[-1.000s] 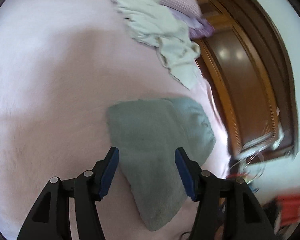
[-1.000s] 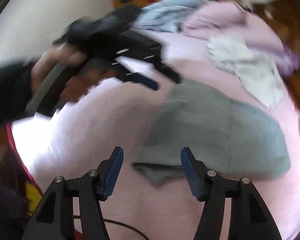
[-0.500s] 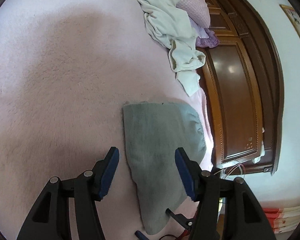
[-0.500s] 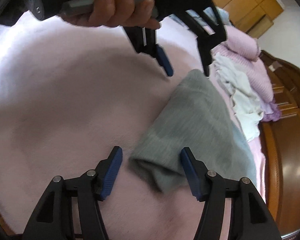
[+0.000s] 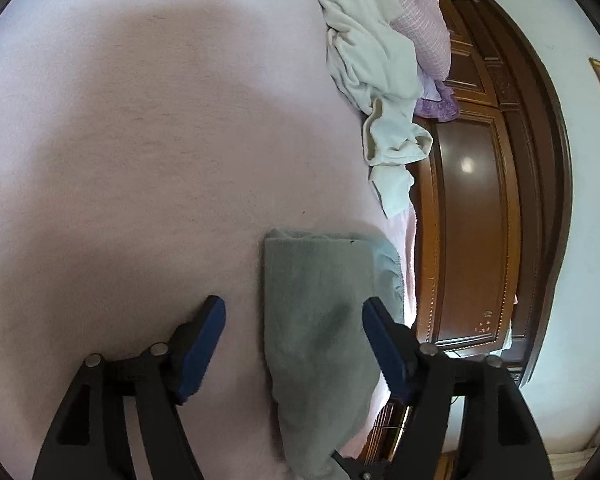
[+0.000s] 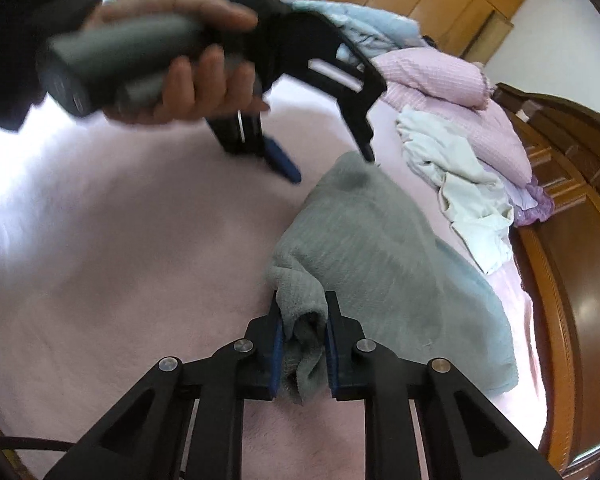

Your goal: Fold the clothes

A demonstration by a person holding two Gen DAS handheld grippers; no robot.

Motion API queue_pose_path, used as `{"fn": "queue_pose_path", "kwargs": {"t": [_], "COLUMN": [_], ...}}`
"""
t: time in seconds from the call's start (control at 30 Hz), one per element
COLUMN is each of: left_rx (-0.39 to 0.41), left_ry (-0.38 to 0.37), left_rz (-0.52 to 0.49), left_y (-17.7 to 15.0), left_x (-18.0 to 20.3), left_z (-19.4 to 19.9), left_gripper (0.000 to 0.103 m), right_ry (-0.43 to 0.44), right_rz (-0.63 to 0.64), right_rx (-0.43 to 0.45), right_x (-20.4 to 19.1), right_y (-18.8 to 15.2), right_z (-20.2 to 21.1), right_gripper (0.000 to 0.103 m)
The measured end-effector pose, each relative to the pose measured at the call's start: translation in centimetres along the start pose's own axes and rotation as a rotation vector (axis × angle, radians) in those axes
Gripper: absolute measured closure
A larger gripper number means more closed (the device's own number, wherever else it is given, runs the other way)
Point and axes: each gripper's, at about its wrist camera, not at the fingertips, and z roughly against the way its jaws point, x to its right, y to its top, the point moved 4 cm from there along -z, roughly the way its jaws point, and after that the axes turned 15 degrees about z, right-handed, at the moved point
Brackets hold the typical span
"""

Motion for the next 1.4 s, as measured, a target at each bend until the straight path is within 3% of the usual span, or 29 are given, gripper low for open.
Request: {"fn": "queue_pose_path", "kwargs": {"t": [0.17, 0.2, 0.23, 0.33, 0.47, 0.67, 0.83, 1.0, 1.13, 1.23, 1.37, 1.4], "left_rx": [0.013, 0.017, 0.022, 0.035, 0.053, 0.12, 0.136, 0.133, 0.119, 0.097, 0.068, 0.063], "left_ry": [0.024, 0.032, 0.039, 0.062, 0.093, 0.092, 0.192, 0.31, 0.367, 0.413, 0.48, 0.495], "left_rz": [-0.017, -0.021, -0.025, -0.038, -0.055, -0.034, 0.023, -0.009, -0.073, -0.141, -0.198, -0.204], "left_y": [-0.3, -0.4, -0.5, -0.8, -1.2, -1.9, -1.6, -2.1, -2.7, -3.1, -3.2, -3.2], "left_x": [0.9, 1.0, 1.2, 1.6, 2.2, 1.6, 1.4, 6.0, 11.7, 15.8, 18.6, 18.7], "left_z": [-0.9, -1.1, -1.2, -1.6, -2.2, 2.0, 4.1, 3.4, 0.8, -3.1, -9.8, -10.8], "left_gripper": [0.036, 0.048, 0.066, 0.075, 0.08, 0.081, 0.081, 0.081, 0.08, 0.078, 0.074, 0.072], "right_ry": [0.009, 0.01, 0.011, 0.023, 0.033, 0.104, 0.181, 0.35, 0.493, 0.528, 0.529, 0.527], "right_rz": [-0.007, -0.009, -0.012, -0.02, -0.035, -0.064, -0.118, -0.375, -0.672, -0.865, -1.057, -1.101], "right_rx": [0.038, 0.038, 0.038, 0.042, 0.065, 0.123, 0.195, 0.29, 0.372, 0.397, 0.363, 0.346], "right_x": [0.7, 0.9, 1.0, 1.1, 0.9, 0.4, 0.7, 6.1, 11.7, 15.4, 18.5, 19.0], "right_y": [0.2, 0.2, 0.2, 0.4, 0.9, 1.9, 2.7, 0.8, -3.5, -7.7, -12.9, -14.0], "right_z": [0.6, 0.4, 0.3, 0.2, 0.8, 2.2, 3.5, 4.6, 4.8, 4.2, 2.4, 1.8], "right_gripper": [0.085, 0.085, 0.085, 0.085, 0.085, 0.085, 0.085, 0.085, 0.085, 0.085, 0.083, 0.079]}}
